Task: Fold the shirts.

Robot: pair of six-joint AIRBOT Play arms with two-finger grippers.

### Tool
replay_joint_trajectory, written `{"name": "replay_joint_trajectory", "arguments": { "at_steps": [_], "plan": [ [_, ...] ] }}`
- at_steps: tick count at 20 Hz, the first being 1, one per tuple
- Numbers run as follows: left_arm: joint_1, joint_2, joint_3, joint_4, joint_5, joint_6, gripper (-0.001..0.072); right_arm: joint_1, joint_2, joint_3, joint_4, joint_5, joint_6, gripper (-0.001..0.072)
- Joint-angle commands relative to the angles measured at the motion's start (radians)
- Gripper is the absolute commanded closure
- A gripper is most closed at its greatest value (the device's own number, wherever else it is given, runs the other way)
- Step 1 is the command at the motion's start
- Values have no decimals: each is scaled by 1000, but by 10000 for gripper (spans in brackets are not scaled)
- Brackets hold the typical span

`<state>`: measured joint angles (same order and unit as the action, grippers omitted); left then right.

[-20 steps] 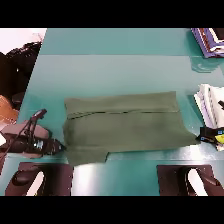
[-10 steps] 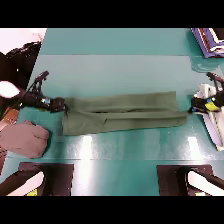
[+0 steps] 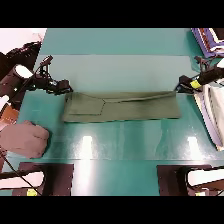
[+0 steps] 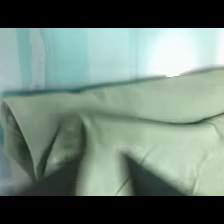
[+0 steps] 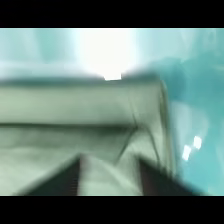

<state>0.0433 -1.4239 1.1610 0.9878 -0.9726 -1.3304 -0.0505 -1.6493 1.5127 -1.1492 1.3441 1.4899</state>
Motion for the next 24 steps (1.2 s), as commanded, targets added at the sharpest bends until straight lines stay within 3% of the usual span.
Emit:
{"name": "replay_joint_trajectory", "arguments": {
  "at_steps": [1, 6, 11, 16, 21, 22, 24],
  "plan": [
    [0, -15, 13, -1, -8, -5, 109, -2, -76, 97, 81, 1, -41, 250],
    [0, 4, 13, -2, -154, 24, 685, -87, -44, 36, 83, 116, -160, 260],
    [0, 6, 13, -62, -216, 28, 685, -233, -16, -174, 89, 114, -238, 259],
    [-5, 6, 13, -108, -218, 30, 685, -289, -16, -332, 272, 36, -381, 259],
    [-146, 5, 13, -106, -151, 45, 686, -235, -91, -342, 377, 40, -407, 263],
    [-182, 3, 13, -106, -117, 43, 686, -218, -100, -342, 404, 48, -439, 312],
    [-255, -2, 13, -106, -28, 20, 686, -197, -95, -342, 423, 42, -473, 562]
  ]
}}
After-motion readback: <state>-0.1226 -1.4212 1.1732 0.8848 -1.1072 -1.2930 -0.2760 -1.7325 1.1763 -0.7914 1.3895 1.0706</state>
